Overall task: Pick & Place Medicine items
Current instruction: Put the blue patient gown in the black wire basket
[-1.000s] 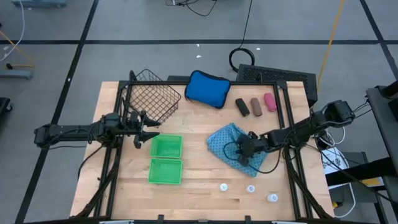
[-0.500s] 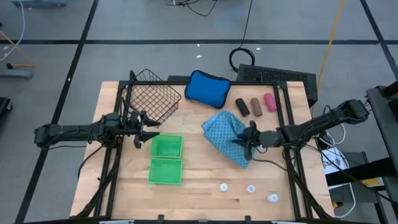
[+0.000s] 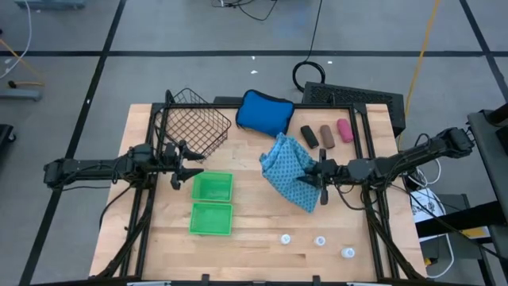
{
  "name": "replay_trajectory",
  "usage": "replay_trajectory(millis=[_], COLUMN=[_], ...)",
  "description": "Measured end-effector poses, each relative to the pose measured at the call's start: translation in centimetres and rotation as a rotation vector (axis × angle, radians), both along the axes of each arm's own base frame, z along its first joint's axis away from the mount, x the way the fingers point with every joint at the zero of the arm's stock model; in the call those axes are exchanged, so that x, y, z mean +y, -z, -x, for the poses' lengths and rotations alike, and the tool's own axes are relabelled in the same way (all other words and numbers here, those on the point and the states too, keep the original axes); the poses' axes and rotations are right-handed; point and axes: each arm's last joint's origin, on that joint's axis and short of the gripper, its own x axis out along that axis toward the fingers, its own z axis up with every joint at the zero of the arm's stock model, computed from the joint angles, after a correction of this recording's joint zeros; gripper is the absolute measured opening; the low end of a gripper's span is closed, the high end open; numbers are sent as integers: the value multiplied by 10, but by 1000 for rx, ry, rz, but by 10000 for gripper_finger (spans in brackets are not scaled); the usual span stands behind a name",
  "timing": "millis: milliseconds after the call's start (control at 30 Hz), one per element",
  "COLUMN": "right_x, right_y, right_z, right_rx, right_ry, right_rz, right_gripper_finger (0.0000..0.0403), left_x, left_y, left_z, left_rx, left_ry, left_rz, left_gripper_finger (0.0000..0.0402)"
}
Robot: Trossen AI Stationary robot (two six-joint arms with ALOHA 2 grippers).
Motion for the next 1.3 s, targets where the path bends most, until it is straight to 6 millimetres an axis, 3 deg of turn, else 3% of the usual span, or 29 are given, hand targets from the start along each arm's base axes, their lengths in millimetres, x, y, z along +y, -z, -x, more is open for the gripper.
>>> replay_trajectory(millis=[100, 233, 467, 667, 967, 1133, 1300], right_x=[0, 1, 8, 10, 12, 14, 12], right_y=[-3, -6, -27, -45, -37, -20, 5], right_z=[-1, -1, 1, 7, -2, -14, -23], right_rx=[-25, -62, -282, -471, -427, -316, -121], right_ry=[-1, -43, -284, -377, -379, -345, -240], right_rz=[0, 27, 64, 34, 25, 47, 131], right_gripper_finger=[36, 36, 36, 36, 36, 36, 36], left_x=[1, 1, 1, 4, 5, 1, -9], left_y=[-5, -14, -34, -35, -32, -34, -70], left_z=[0, 1, 7, 8, 7, -4, -34], left_rx=[-47, -141, -360, -385, -361, -188, 137], left_ry=[-25, -15, -3, -110, -116, -11, -74], left_rz=[-17, 85, 196, 264, 320, 578, 644], left_gripper_finger=[264, 264, 264, 264, 264, 264, 272])
